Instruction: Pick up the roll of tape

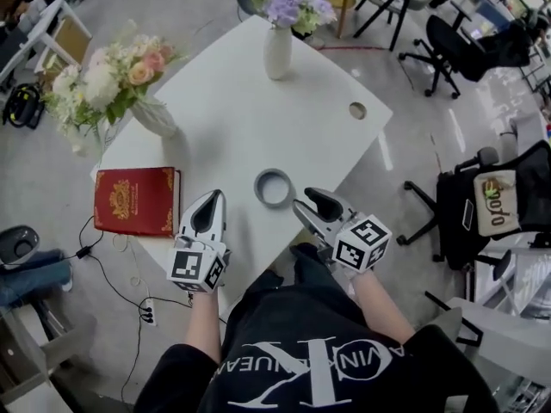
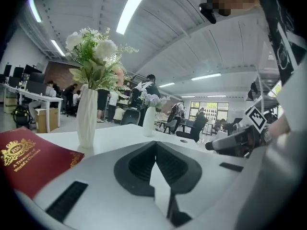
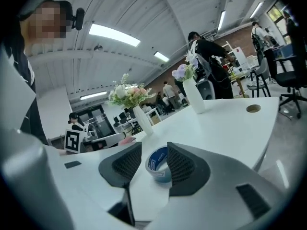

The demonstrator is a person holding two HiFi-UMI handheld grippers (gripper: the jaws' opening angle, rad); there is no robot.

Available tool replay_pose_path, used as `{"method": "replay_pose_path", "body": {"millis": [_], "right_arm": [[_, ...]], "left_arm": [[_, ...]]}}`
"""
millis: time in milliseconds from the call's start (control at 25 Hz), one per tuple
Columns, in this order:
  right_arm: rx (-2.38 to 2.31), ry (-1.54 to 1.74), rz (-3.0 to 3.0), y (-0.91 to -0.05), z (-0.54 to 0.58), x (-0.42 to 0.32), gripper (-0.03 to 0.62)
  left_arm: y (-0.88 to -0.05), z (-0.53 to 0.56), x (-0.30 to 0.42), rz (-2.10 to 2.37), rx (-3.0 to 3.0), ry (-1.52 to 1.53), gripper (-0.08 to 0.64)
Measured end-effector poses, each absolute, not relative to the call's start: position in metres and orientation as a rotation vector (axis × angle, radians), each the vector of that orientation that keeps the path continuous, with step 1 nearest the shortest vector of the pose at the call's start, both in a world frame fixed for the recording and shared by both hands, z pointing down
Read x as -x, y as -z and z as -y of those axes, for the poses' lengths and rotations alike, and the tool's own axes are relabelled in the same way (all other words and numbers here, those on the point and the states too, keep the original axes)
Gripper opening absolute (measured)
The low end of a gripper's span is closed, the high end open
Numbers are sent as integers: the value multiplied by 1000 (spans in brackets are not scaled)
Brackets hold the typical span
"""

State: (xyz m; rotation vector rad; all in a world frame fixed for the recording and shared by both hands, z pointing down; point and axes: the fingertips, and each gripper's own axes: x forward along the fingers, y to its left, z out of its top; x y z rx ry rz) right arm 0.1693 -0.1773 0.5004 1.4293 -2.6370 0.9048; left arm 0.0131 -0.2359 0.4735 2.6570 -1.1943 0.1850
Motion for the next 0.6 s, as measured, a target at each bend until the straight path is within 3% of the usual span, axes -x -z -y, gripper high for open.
{"method": "replay_pose_path", "body": {"millis": [600], "right_arm": [[-1081,-765,2430,-552,250,-151,149]], "left_arm": [[-485,241,-6,1444,-2466,-154,-2]]}}
